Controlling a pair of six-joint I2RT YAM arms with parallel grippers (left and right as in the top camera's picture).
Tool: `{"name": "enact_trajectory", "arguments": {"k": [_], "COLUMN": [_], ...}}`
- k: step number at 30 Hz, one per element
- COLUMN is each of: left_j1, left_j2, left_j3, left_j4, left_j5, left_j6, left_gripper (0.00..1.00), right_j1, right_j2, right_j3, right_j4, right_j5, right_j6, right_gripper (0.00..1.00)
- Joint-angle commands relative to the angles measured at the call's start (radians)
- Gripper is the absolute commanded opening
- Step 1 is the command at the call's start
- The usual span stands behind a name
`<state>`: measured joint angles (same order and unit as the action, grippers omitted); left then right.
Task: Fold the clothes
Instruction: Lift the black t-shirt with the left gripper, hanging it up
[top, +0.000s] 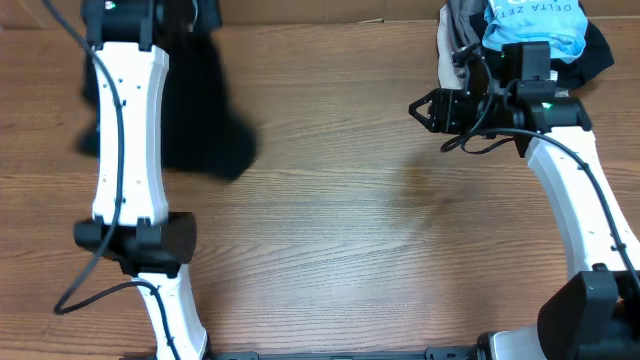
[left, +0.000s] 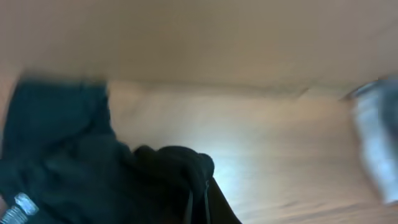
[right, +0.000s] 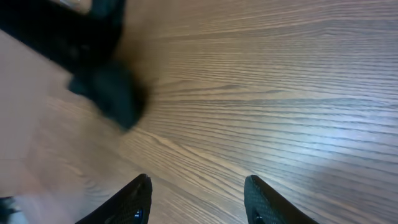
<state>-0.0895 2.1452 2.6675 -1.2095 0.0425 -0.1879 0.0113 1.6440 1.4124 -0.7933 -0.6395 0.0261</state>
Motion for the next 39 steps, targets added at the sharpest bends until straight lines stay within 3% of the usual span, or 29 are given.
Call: {"name": "enact_trajectory", "arguments": {"k": [1, 7, 15, 21, 32, 39], "left_j1": [-0.049, -0.094, -0.126, -0.128, -0.128, -0.128], "left_j2": [-0.016, -0.016, -0.055, -0.055, -0.054, -0.053], "left_j3": [0.218, 0.478, 0.474, 0.474, 0.474, 0.472], "left_j4": [-0.002, 0.002, 0.04, 0.04, 0.01, 0.038], "left_j5": [0.084, 0.09, 0.152, 0.196, 0.217, 0.216], "left_j6": [-0.084, -0.187, -0.266, -0.266, -0.261, -0.262], "left_gripper": [0.04, 0.04, 0.04, 0.04, 0.04, 0.04], "right_j1": [-0.024, -0.029, -0.007, 0.054, 0.174, 0.298], "right_j2": [0.001, 0.001, 0.001, 0.002, 0.004, 0.033], "right_j3": [-0.005, -0.005, -0.005, -0.005, -0.005, -0.005], "right_j4": [-0.008, -0.047, -0.054, -0.046, -0.051, -0.018], "right_j5": [-0.13, -0.15, -0.146, 0.004, 0.07, 0.076], "right_j6": [-0.05, -0.141, -0.193, -0.191, -0.174, -0.06], "right_gripper": [0.52, 0.57, 0.65, 0.68, 0.68, 0.66]}}
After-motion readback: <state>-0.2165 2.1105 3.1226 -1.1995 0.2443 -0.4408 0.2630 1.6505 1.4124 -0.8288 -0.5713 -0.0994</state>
